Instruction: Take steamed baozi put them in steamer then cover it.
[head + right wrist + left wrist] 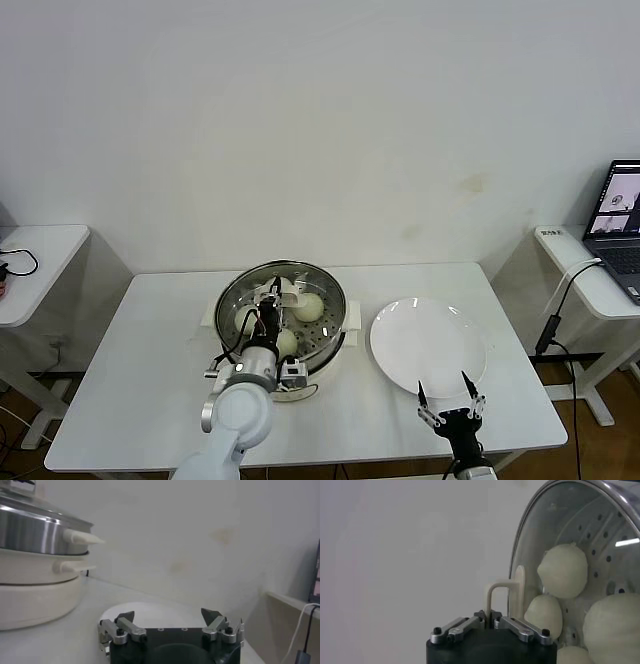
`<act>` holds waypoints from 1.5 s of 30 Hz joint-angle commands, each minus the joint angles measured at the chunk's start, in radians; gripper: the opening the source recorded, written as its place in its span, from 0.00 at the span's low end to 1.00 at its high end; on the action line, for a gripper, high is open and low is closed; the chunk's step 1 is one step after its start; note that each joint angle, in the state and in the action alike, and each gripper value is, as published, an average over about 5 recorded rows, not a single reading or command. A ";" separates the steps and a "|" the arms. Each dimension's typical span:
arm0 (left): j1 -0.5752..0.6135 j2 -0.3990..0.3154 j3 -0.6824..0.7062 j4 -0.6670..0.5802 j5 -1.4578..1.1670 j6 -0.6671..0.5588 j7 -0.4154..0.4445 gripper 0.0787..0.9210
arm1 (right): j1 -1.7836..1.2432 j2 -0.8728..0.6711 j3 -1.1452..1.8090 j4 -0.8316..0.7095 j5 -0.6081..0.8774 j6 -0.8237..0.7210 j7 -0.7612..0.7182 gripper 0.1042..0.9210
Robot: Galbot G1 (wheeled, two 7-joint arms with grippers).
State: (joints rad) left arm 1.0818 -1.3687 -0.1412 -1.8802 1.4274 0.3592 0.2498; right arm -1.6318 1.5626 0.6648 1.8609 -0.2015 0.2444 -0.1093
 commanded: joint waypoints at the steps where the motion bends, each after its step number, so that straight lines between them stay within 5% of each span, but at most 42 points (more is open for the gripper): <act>1: 0.024 -0.001 -0.001 -0.053 0.001 -0.005 -0.002 0.13 | 0.000 0.001 -0.005 0.000 -0.003 -0.001 0.000 0.88; 9: 0.142 0.069 -0.022 -0.233 -0.051 -0.021 -0.037 0.40 | -0.005 -0.002 -0.008 0.001 -0.004 -0.002 0.001 0.88; 15: 0.394 0.127 -0.109 -0.445 -0.188 -0.093 -0.132 0.60 | -0.015 -0.023 -0.005 0.005 0.010 -0.002 0.000 0.88; 22: 0.635 0.113 -0.395 -0.484 -0.975 -0.313 -0.397 0.85 | -0.028 -0.053 -0.010 0.019 0.048 -0.008 -0.004 0.88; 25: 0.685 0.104 -0.492 -0.455 -1.326 -0.385 -0.434 0.88 | -0.030 -0.052 -0.017 0.024 0.051 -0.014 -0.005 0.88; 31: 0.766 0.091 -0.534 -0.423 -1.613 -0.378 -0.459 0.88 | -0.054 -0.060 -0.028 0.044 0.060 -0.022 -0.009 0.88; 45: 0.869 0.103 -0.568 -0.302 -1.738 -0.472 -0.418 0.88 | -0.108 -0.122 -0.046 0.104 0.158 -0.116 -0.051 0.88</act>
State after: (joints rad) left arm 1.8337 -1.2773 -0.6330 -2.2488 -0.0162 -0.0267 -0.1592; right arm -1.7154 1.4699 0.6267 1.9366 -0.0966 0.1810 -0.1430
